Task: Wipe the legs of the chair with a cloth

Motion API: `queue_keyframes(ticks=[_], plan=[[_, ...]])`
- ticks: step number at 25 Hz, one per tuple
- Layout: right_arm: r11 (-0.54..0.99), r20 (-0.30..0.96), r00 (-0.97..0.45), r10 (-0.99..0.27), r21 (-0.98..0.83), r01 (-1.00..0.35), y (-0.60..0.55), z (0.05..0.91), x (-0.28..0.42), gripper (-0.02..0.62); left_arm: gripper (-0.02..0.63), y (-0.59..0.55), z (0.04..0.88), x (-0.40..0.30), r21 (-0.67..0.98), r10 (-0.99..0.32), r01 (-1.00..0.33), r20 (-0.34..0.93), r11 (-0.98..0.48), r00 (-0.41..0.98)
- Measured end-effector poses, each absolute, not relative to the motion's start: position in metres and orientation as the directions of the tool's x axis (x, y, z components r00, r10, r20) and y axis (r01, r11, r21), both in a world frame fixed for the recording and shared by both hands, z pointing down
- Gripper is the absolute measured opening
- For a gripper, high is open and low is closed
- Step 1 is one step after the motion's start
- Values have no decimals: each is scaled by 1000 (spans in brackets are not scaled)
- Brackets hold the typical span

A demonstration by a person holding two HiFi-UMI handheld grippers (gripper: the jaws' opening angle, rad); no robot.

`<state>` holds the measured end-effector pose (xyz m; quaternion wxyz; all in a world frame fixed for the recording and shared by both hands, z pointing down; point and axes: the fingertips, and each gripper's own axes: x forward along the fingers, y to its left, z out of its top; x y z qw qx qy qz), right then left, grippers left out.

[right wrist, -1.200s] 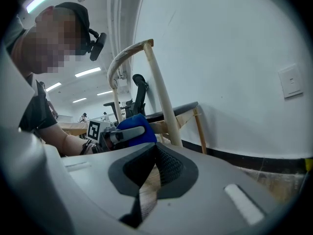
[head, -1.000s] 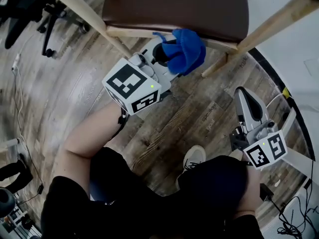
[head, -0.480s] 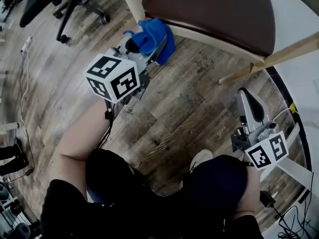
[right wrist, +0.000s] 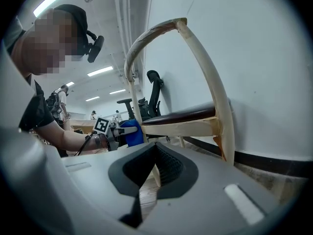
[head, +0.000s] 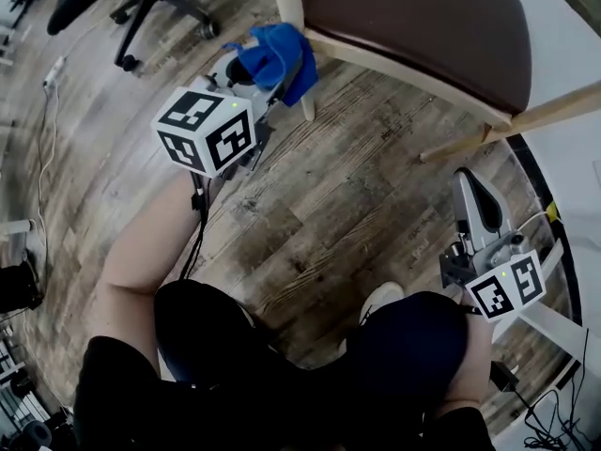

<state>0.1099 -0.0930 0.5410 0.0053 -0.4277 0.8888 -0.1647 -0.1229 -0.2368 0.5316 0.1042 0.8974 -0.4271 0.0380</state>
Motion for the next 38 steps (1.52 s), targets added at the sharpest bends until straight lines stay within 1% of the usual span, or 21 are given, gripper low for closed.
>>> queue_keyframes(ticks=[3, 7, 12, 18, 22, 26, 30, 31, 33, 38], plan=[[573, 135, -629, -765, -301, -762, -92, 543, 112, 8, 133, -237, 532, -124, 154, -765, -779, 146, -608, 627], [575, 137, -633, -762, -306, -759, -93, 543, 114, 8, 137, -239, 539, -121, 103, -776, -789, 140, -606, 614], [567, 146, -630, -763, -317, -760, -96, 549, 119, 8, 138, -240, 551, -120, 85, -786, -791, 92, -605, 611], [557, 168, -627, -760, -327, -763, -100, 559, 127, 8, 141, -243, 605, -121, 60, -795, -807, 143, -588, 589], [543, 187, -619, -762, -337, -770, -103, 567, 133, 8, 153, -246, 624, -120, 19, -802, -809, 117, -588, 586], [534, 199, -618, -760, -351, -769, -107, 573, 137, 8, 163, -249, 645, -119, 30, -815, -821, 106, -569, 569], [529, 212, -620, -755, -360, -768, -110, 579, 139, 8, 167, -249, 655, -118, 22, -825, -828, 66, -561, 561], [527, 216, -619, -755, -363, -768, -111, 581, 140, 8, 167, -249, 660, -118, 30, -824, -827, 73, -561, 561], [523, 222, -620, -753, -371, -767, -113, 584, 140, 8, 166, -250, 680, -118, 58, -819, -828, 127, -557, 560], [533, 241, -637, -732, -380, -756, -116, 591, 135, 8, 149, -251, 771, -124, 116, -767, -848, 378, -516, 519]])
